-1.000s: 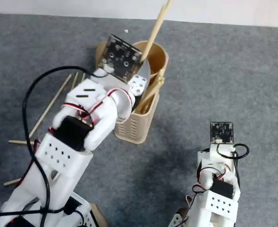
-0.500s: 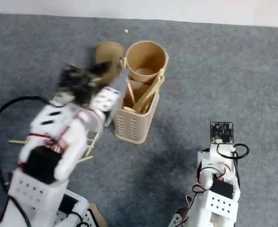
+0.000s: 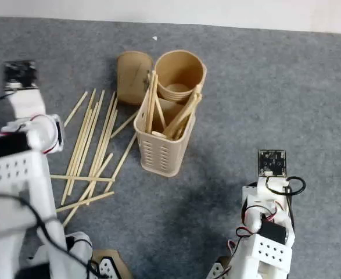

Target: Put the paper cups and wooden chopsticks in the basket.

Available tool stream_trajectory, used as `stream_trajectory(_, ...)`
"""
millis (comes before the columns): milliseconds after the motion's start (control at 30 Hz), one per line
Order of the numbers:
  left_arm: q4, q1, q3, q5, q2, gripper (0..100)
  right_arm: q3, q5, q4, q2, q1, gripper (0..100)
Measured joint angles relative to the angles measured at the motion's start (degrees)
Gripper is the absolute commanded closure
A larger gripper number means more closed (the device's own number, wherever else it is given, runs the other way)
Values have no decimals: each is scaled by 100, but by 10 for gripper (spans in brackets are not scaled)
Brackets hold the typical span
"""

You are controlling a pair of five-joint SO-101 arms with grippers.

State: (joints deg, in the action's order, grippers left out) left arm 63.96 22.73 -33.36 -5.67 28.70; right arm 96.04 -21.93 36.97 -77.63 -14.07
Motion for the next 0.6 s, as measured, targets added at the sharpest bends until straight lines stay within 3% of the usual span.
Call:
stream_trajectory(100,9,-114,26,-554,-949,867,0,0,0,0,0,738)
stream_trajectory(367,325,-695,1679,-993,-3516,869,0,0,0,0,0,738)
stream_trajectory(600,466,-1152,2558,-1310,-4659,867,0,0,0,0,0,738)
